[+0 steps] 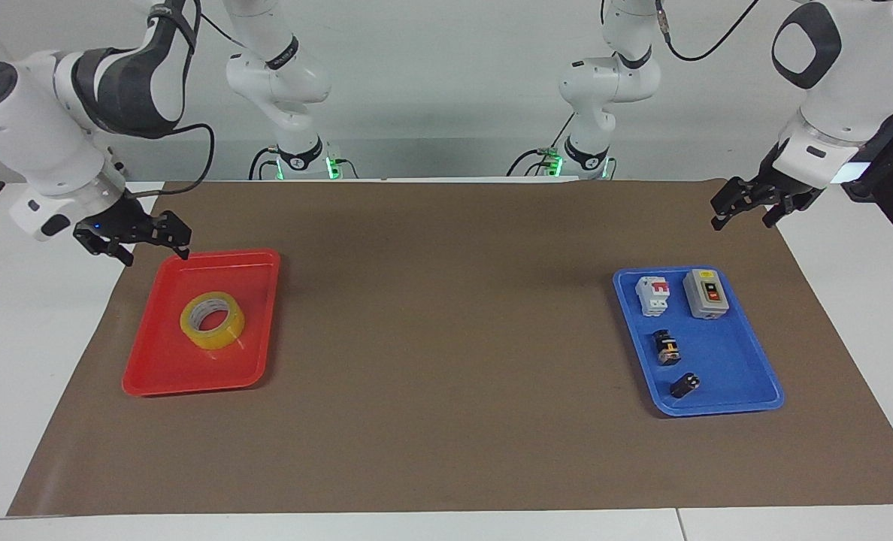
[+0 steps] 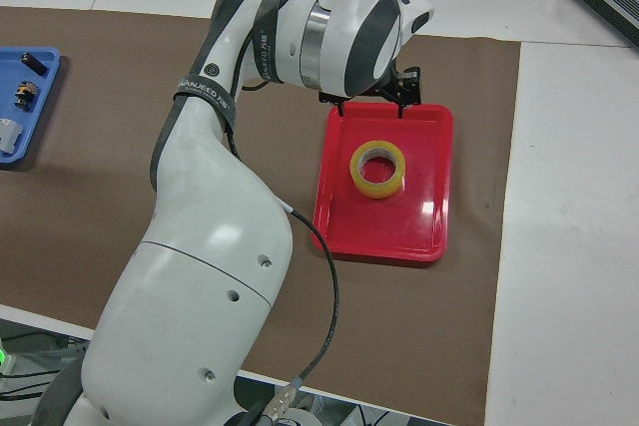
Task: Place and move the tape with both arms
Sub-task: 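Open the right gripper and withdraw it from the tape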
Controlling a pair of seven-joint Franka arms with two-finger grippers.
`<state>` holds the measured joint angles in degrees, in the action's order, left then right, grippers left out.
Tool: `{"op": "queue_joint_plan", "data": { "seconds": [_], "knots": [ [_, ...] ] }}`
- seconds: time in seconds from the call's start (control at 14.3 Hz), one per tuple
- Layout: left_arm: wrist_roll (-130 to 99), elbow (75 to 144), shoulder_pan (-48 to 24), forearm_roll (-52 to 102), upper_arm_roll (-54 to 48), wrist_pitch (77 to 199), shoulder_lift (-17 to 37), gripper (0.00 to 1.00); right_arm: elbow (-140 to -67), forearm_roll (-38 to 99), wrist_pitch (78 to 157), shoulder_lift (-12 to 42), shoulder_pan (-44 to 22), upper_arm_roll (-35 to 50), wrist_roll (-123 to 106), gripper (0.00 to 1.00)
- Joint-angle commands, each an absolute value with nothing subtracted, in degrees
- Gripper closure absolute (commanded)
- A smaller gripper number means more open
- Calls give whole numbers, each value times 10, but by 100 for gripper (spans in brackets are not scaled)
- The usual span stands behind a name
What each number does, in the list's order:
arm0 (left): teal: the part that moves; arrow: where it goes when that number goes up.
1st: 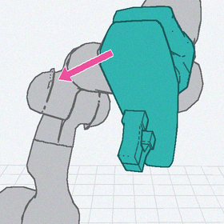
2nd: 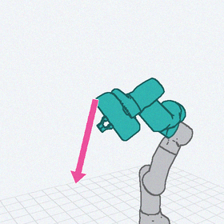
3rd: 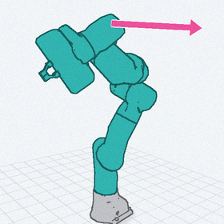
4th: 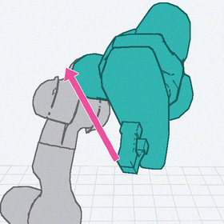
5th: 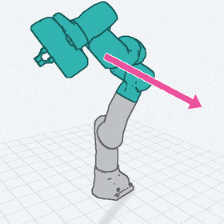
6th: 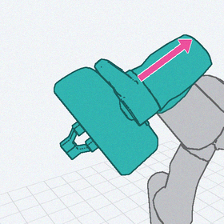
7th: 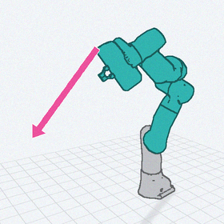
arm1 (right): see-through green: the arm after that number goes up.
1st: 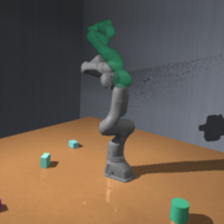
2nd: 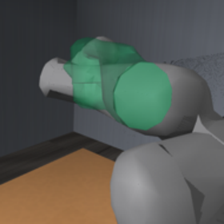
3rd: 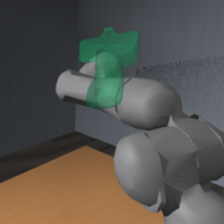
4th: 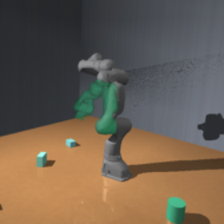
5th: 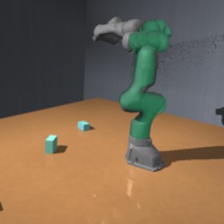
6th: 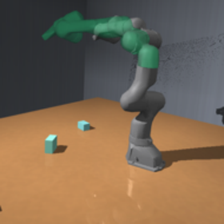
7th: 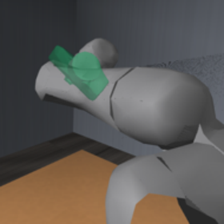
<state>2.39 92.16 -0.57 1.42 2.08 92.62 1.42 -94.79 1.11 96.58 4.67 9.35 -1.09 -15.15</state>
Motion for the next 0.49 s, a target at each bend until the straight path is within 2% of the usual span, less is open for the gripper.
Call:
{"op": "queue_joint_plan", "data": {
  "seconds": [0.0, 0.42],
  "knots": [
    [30, 935, -4, 23, 21, 932, 2, 0, -915, -2, 928, 38, 83, -8, -142, 0],
    [30, 935, -4, 23, 21, 932, 2, 0, -906, -3, 912, 0, 72, -17, -130, 0]
  ]
}}
